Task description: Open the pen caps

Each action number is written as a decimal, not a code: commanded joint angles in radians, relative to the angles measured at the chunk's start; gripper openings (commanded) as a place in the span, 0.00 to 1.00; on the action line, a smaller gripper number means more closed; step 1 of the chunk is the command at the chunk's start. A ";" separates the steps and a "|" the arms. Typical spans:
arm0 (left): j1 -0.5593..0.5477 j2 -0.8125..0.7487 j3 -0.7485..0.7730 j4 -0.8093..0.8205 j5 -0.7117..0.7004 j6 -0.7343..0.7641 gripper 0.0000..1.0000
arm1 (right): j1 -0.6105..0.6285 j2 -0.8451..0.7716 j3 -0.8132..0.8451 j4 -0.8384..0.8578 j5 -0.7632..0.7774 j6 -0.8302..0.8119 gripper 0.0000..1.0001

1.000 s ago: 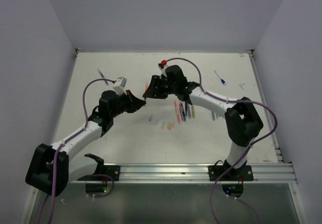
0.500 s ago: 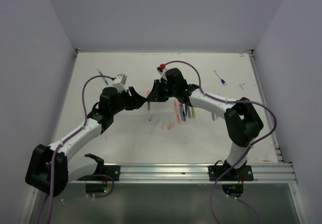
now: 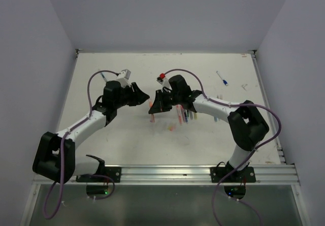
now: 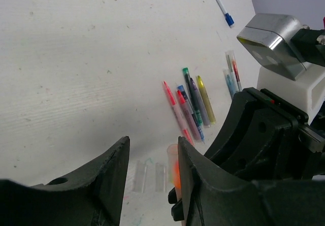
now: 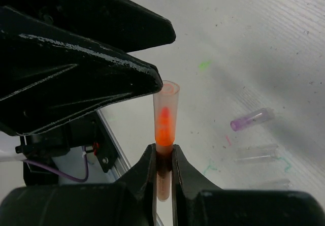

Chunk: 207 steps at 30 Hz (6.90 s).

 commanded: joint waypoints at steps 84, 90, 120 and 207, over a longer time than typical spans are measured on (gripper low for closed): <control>-0.093 0.343 0.050 -0.086 -0.138 0.090 0.16 | -0.290 -0.097 -0.104 -0.415 0.852 -0.200 0.00; -0.096 0.333 0.021 -0.076 -0.138 0.083 0.24 | -0.290 -0.039 -0.104 -0.386 0.811 -0.180 0.00; -0.094 0.238 0.093 -0.131 -0.208 0.075 0.58 | -0.275 -0.104 -0.159 -0.346 0.720 -0.173 0.27; -0.117 0.019 -0.091 0.223 -0.070 -0.107 0.00 | -0.114 -0.151 -0.152 0.244 0.133 0.266 0.62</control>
